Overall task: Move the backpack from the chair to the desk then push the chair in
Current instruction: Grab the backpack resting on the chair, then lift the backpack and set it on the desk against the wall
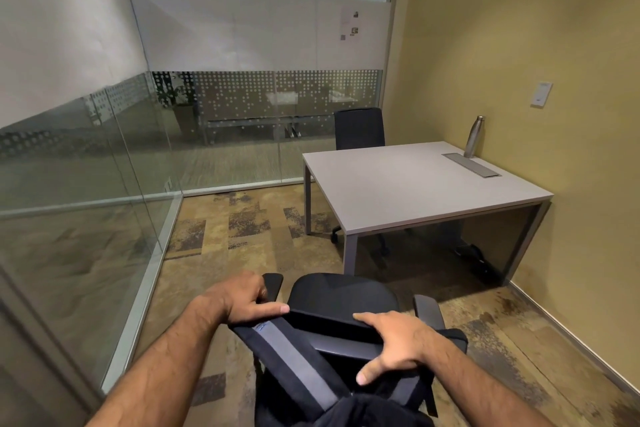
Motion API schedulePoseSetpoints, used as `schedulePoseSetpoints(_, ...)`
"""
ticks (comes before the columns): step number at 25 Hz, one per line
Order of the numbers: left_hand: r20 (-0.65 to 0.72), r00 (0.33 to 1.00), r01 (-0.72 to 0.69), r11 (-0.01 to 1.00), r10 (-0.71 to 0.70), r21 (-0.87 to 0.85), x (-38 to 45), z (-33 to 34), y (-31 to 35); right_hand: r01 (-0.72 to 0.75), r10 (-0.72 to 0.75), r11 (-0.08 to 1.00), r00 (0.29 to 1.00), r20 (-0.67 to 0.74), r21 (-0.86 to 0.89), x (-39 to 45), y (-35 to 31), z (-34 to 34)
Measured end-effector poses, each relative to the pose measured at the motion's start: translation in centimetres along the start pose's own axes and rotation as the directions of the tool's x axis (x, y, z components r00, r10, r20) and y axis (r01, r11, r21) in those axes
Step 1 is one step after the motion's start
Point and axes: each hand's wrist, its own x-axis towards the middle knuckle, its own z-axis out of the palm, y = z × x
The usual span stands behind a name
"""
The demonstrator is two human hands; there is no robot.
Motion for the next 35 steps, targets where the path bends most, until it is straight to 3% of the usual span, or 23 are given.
schedulePoseSetpoints(1, -0.002, 1.0, -0.012, 1.0, 0.012, 0.008, -0.4, -0.1, 0.3, 0.011, -0.007, 0.996, 0.999, -0.046, 0.086, -0.2, -0.2, 0.0)
schedulePoseSetpoints(3, -0.001, 0.999, -0.036, 0.999, 0.036, -0.002, -1.2, 0.0, 0.8, -0.057, 0.137, 0.968, 0.937, -0.322, 0.245, -0.3, 0.4, 0.5)
schedulePoseSetpoints(4, 0.006, 0.999, -0.054, 0.998, 0.054, -0.014, -1.4, 0.1, 1.1, -0.185, 0.304, 0.94, 0.837, -0.455, 0.288, -0.4, 1.0, 0.8)
schedulePoseSetpoints(5, 0.016, 0.997, -0.078, 0.997, 0.078, -0.014, -1.7, 0.3, 1.5, -0.371, 0.482, 0.875, 0.733, -0.481, 0.312, -0.5, 1.5, 1.0)
schedulePoseSetpoints(6, 0.027, 0.994, -0.108, 0.994, 0.108, -0.001, -1.9, 0.5, 1.9, -0.536, 0.631, 0.776, 0.664, -0.401, 0.334, -0.7, 1.9, 1.2)
schedulePoseSetpoints(8, 0.05, 0.986, -0.163, 0.985, 0.16, 0.054, -2.0, 1.0, 3.1, -0.658, 0.749, 0.651, 0.637, -0.181, 0.379, -1.2, 2.5, 1.2)
schedulePoseSetpoints(10, 0.071, 0.979, -0.199, 0.976, 0.193, 0.088, -2.1, 1.1, 4.3, -0.634, 0.727, 0.657, 0.675, -0.122, 0.407, -1.6, 3.2, 0.6)
schedulePoseSetpoints(12, 0.098, 0.965, -0.251, 0.966, 0.244, 0.066, -2.3, 1.4, 6.3, -0.594, 0.704, 0.677, 0.694, -0.148, 0.434, -2.4, 3.8, 0.2)
schedulePoseSetpoints(17, 0.088, 0.911, -0.403, 0.915, 0.403, -0.023, -1.4, 2.3, 13.3, -0.572, 0.722, 0.667, 0.654, -0.225, 0.477, -4.3, 5.3, 0.3)
schedulePoseSetpoints(20, 0.097, 0.876, -0.468, 0.881, 0.473, -0.069, -0.3, 2.6, 16.5, -0.453, 0.74, 0.573, 0.644, -0.194, 0.683, -5.7, 7.1, 1.0)
schedulePoseSetpoints(23, 0.104, 0.848, -0.514, 0.855, 0.519, -0.07, 0.3, 3.2, 18.5, -0.275, 0.784, 0.365, 0.607, -0.135, 0.889, -8.0, 9.2, 1.8)
schedulePoseSetpoints(25, 0.112, 0.836, -0.538, 0.843, 0.537, -0.026, 0.6, 3.5, 19.7, -0.261, 0.804, 0.27, 0.59, -0.068, 0.927, -9.8, 10.7, 2.1)
schedulePoseSetpoints(27, 0.102, 0.821, -0.564, 0.826, 0.562, -0.014, 0.9, 3.9, 21.2, -0.277, 0.789, 0.239, 0.614, -0.02, 0.931, -11.3, 11.7, 2.4)
schedulePoseSetpoints(30, 0.092, 0.782, -0.615, 0.787, 0.616, -0.048, 2.0, 5.0, 23.8, -0.251, 0.756, 0.313, 0.65, -0.081, 0.916, -12.3, 11.9, 3.0)
schedulePoseSetpoints(33, 0.103, 0.755, -0.639, 0.762, 0.648, -0.111, 3.3, 6.1, 26.2, -0.279, 0.691, 0.566, 0.673, -0.262, 0.776, -12.6, 11.7, 2.6)
schedulePoseSetpoints(35, 0.068, 0.769, -0.598, 0.752, 0.636, -0.277, 4.4, 6.2, 28.4, -0.352, 0.646, 0.717, 0.659, -0.385, 0.602, -13.1, 11.2, 1.5)
